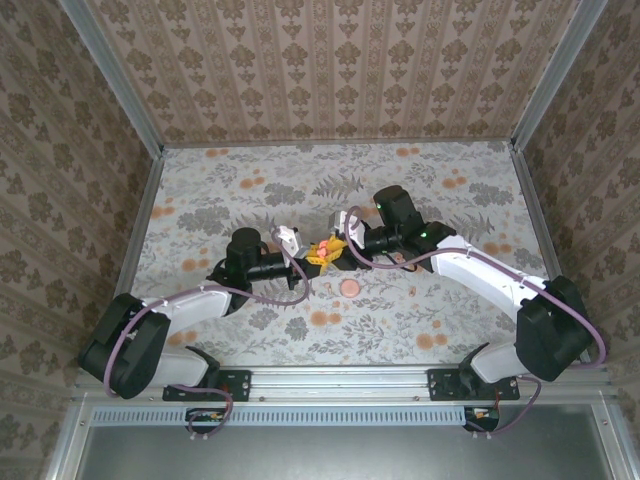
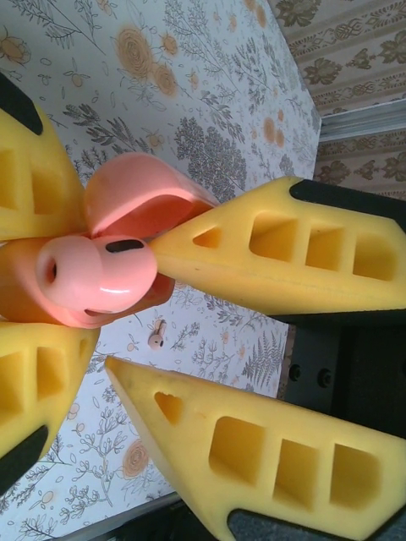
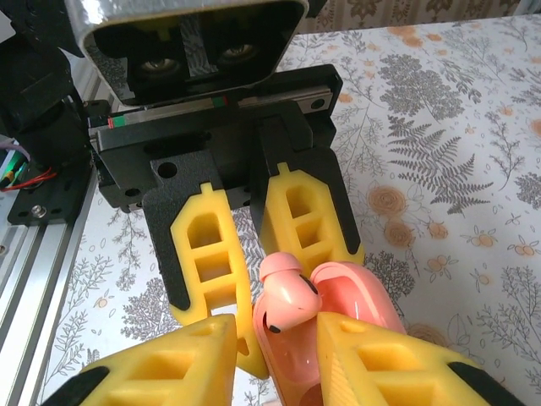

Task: Insert wireless bluetooth earbuds into charging case

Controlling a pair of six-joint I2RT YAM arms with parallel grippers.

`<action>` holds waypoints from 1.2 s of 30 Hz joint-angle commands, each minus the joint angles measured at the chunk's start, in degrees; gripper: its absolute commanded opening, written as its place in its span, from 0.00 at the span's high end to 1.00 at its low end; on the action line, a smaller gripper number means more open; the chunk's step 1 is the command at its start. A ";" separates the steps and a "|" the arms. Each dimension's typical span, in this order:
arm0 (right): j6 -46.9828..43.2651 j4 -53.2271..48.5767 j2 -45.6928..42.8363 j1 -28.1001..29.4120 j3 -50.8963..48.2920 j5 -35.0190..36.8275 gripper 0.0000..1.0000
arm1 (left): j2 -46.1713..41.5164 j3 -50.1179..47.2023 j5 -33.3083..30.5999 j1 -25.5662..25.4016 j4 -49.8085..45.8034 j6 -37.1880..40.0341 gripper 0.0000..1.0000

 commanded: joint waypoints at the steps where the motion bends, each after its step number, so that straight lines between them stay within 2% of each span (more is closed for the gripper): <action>1: -0.11 1.00 1.13 -0.26 0.16 -2.69 0.71 | -0.82 1.27 1.93 -0.54 0.23 1.44 0.81; 12: -3.66 -2.84 3.33 -0.25 2.33 -4.14 0.79 | -1.34 1.36 2.19 -0.63 -1.02 1.96 0.81; 20: -15.71 -9.70 5.44 -0.95 4.76 -7.84 0.87 | -1.63 1.49 3.15 -0.76 -1.82 2.33 0.81; 26: -17.04 -13.45 7.01 -2.01 7.61 -7.94 0.84 | -2.31 1.63 2.61 -0.89 -3.37 3.10 0.81; 36: -10.97 -9.28 5.15 -2.28 6.22 -5.43 0.77 | -2.51 1.05 -2.33 -1.40 -4.00 3.86 0.81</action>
